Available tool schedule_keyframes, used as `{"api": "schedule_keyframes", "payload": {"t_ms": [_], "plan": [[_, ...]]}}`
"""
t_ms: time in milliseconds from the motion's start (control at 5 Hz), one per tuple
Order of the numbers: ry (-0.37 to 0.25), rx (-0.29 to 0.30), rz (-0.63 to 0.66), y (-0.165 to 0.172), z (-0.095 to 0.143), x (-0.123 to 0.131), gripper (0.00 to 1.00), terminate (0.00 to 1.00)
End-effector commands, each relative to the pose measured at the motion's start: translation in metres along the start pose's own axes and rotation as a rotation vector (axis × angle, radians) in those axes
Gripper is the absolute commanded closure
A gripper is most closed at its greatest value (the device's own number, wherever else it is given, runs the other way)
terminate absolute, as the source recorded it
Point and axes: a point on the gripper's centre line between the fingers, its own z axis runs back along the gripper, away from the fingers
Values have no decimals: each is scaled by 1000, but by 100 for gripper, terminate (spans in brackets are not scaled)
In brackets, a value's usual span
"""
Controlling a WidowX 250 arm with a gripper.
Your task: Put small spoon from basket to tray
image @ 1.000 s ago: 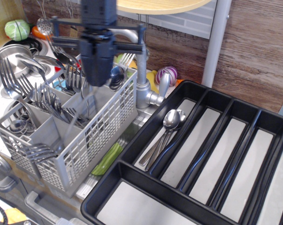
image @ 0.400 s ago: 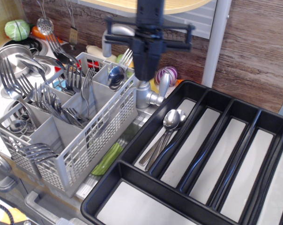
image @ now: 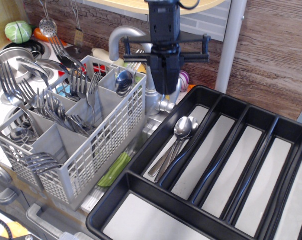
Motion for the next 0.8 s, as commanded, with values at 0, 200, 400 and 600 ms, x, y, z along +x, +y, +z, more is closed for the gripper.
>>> {"api": "schedule_keyframes", "payload": {"t_ms": [0, 200, 400, 600], "plan": [[-5, -103, -39, 0, -18, 6, 100, 0], [1, -120, -88, 5, -33, 16, 100, 0], [15, -103, -124, 11, -39, 27, 100, 0], [-8, -112, -100, 9, -38, 35, 100, 0]]}}
